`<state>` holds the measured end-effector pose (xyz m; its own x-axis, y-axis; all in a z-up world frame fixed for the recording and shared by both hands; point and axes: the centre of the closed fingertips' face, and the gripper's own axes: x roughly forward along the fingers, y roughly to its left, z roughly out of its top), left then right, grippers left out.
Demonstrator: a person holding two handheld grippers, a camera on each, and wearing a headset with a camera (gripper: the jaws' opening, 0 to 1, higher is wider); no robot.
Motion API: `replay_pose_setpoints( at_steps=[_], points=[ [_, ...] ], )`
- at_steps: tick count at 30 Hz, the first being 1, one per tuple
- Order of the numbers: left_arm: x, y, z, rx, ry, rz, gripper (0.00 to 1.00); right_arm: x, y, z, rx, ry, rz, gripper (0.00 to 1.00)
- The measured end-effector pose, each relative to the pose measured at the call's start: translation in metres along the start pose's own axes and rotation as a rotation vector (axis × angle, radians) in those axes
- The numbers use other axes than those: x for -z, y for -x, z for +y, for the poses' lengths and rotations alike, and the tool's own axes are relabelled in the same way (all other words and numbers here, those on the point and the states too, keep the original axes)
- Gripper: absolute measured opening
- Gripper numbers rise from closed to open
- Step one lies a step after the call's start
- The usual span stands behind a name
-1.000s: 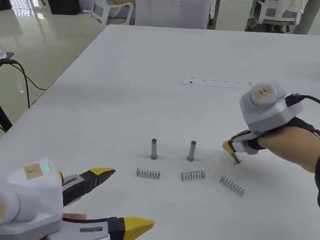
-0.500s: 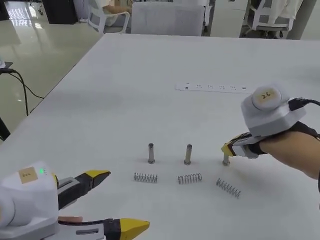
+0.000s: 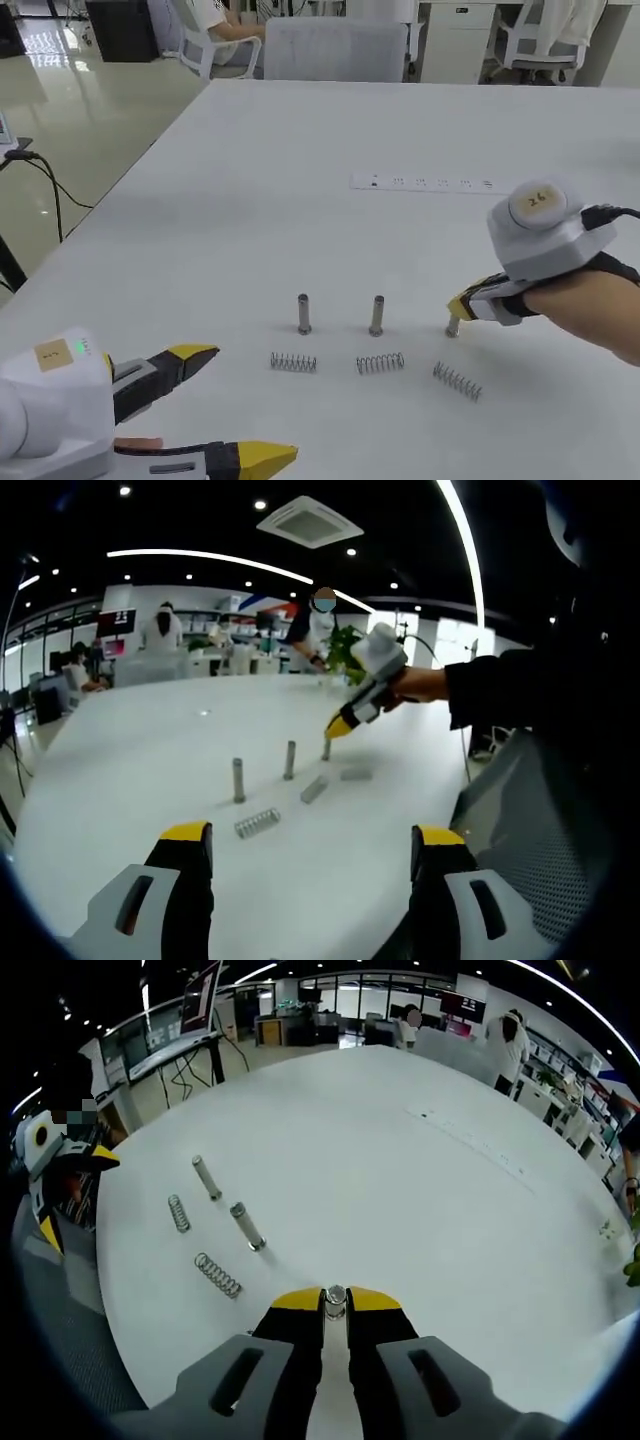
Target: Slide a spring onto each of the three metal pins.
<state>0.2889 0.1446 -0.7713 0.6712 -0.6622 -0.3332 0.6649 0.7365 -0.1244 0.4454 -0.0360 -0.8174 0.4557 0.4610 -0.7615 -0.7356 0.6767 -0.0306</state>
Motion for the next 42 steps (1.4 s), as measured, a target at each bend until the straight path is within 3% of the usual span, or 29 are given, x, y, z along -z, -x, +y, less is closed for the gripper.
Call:
replay_pose_setpoints(
  at_steps=[7,13,24,33,42],
  points=[
    [-0.0004,0.0011,0.0022,-0.007,-0.002,0.0,0.77,0.0006,0.001,0.0021,-0.015,-0.035,0.026,0.05],
    [-0.0005,0.0016,0.0032,-0.006,-0.001,0.0,0.77,0.0013,0.0022,0.006,-0.021,-0.021,0.043,0.05],
    [0.0,0.0014,0.0028,-0.002,-0.003,0.0,0.77,-0.0003,0.002,0.0044,-0.022,0.002,0.025,0.05],
    [-0.001,0.0014,0.0018,-0.004,-0.003,-0.004,0.77,-0.0026,0.004,0.005,-0.021,0.018,0.007,0.11],
    [-0.0005,-0.0003,-0.0013,0.006,-0.013,0.004,0.77,0.0026,0.006,0.0033,-0.026,0.035,-0.017,0.25]
  ],
)
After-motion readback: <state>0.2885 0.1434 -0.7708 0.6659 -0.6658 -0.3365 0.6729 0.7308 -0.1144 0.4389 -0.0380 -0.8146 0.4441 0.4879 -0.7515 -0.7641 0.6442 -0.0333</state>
